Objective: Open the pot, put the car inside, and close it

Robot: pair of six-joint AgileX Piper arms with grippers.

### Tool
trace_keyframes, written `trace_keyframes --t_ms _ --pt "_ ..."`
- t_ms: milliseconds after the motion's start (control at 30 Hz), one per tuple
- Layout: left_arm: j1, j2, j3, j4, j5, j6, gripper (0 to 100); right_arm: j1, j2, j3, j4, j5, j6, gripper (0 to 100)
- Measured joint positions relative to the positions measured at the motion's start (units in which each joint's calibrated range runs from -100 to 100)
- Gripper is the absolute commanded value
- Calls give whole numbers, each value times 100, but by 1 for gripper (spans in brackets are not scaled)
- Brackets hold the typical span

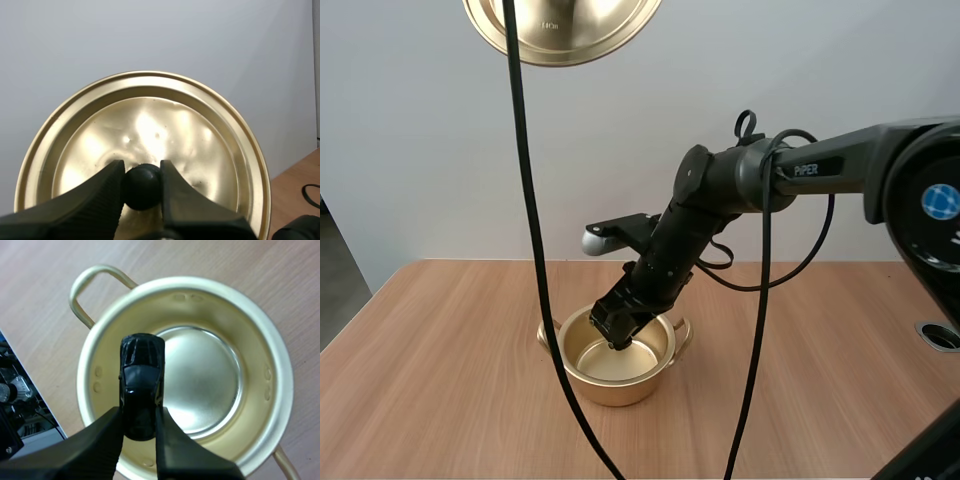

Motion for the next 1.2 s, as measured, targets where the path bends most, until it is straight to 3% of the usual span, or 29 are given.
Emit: trace_keyframes --t_ms 33,67,100,200,233,267,367,500,600,1000,1067,1200 --pt "0 11 0 0 39 0 0 0 72 0 -102 -73 68 0" --pt "0 11 0 0 82 0 0 0 103 0 -162 -156 135 7" --pt "0 11 0 0 127 0 0 0 103 0 -228 -222 187 21" --pt "0 11 0 11 208 0 0 0 90 0 -255 -259 221 80" --pt "0 11 0 11 275 0 0 0 90 0 -255 -259 221 89" --pt "0 11 0 11 339 0 0 0 90 0 -285 -271 259 88" --pt "0 11 0 11 529 0 0 -19 18 0 -304 -311 310 62" --pt "0 79 0 11 795 0 0 -217 -253 0 -282 -478 331 38" --pt "0 123 0 0 965 0 0 -466 -589 0 -298 -631 509 0" --pt "0 660 236 -156 2332 125 0 -1758 -2158 0 -305 -964 678 0" --pt "0 776 778 -258 2327 242 0 -2036 -2485 0 -305 -1127 678 0" --pt "0 842 1532 -405 2054 449 0 -2193 -2769 0 -305 -1173 703 0"
